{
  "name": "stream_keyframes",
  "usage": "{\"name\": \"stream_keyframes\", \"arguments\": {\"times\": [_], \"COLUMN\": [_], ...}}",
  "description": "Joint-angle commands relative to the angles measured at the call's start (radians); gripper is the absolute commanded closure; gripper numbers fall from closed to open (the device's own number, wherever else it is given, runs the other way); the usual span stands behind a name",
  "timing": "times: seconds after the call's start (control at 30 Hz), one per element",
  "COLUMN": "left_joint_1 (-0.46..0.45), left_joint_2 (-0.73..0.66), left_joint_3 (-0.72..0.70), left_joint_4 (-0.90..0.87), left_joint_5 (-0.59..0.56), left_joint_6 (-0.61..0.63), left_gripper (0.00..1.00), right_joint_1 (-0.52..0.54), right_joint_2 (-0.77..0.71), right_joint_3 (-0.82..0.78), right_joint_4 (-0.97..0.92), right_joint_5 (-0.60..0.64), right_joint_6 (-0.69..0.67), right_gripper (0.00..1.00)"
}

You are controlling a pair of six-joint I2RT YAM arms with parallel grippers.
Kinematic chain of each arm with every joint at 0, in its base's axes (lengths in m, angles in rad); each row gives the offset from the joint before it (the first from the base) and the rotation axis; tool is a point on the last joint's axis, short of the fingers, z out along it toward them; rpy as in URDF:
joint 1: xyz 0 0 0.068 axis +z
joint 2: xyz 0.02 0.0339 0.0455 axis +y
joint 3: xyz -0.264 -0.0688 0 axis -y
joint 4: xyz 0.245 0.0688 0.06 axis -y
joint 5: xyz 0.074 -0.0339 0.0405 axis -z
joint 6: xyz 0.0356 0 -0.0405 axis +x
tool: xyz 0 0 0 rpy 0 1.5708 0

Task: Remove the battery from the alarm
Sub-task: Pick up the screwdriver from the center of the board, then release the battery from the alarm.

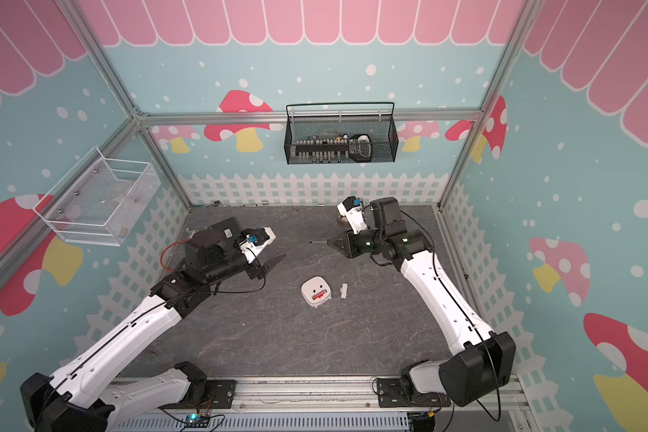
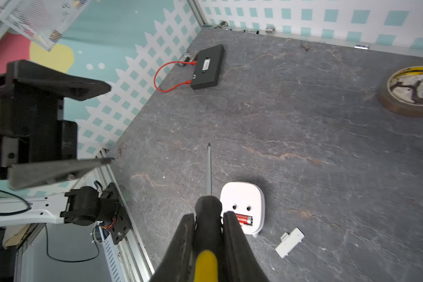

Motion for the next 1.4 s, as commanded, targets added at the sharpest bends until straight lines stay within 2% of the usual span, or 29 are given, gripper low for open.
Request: {"name": "stream_keyframes", "arguments": {"times": [0.0, 0.13, 0.17, 0.23, 0.37, 0.47, 0.53, 0.57, 0.73, 0.87, 1.1, 1.37], "left_joint_1": [0.019, 0.019, 0.018, -0.001, -0.017, -0.017, -0.017, -0.019, -0.020, -0.030, -0.038, -0.048], "left_joint_2": [0.023, 0.164, 0.223, 0.331, 0.506, 0.609, 0.661, 0.680, 0.715, 0.711, 0.695, 0.702], "left_joint_3": [-0.045, -0.048, -0.032, -0.007, 0.041, 0.092, 0.118, 0.125, 0.134, 0.131, 0.111, 0.094], "left_joint_4": [0.093, 0.175, 0.172, 0.176, 0.171, 0.137, 0.120, 0.113, 0.073, 0.029, -0.039, -0.075], "left_joint_5": [0.035, 0.077, 0.127, 0.184, 0.198, 0.207, 0.228, 0.236, 0.246, 0.231, 0.168, 0.157], "left_joint_6": [-0.355, -0.648, -0.682, -0.724, -0.762, -0.773, -0.779, -0.780, -0.771, -0.766, -0.738, -0.731], "left_gripper": [1.00, 1.00, 1.00, 1.00, 1.00, 1.00, 1.00, 0.96, 0.59, 0.40, 0.37, 0.36], "right_joint_1": [0.001, 0.001, 0.001, 0.002, 0.009, 0.036, 0.060, 0.070, 0.091, 0.094, 0.094, 0.092], "right_joint_2": [0.032, 0.041, 0.041, 0.038, 0.027, 0.030, 0.049, 0.063, 0.132, 0.173, 0.199, 0.247], "right_joint_3": [0.057, 0.089, 0.089, 0.080, 0.027, -0.020, -0.040, -0.050, -0.032, -0.009, 0.043, 0.104], "right_joint_4": [-0.147, -0.247, -0.270, -0.294, -0.306, -0.307, -0.314, -0.316, -0.330, -0.330, -0.310, -0.315], "right_joint_5": [0.111, 0.146, 0.148, 0.150, 0.129, 0.130, 0.173, 0.186, 0.265, 0.317, 0.349, 0.301], "right_joint_6": [-0.055, -0.099, -0.113, -0.122, -0.130, -0.144, -0.146, -0.150, -0.169, -0.208, -0.334, -0.374], "right_gripper": [1.00, 1.00, 1.00, 1.00, 1.00, 1.00, 1.00, 1.00, 1.00, 1.00, 1.00, 1.00]}}
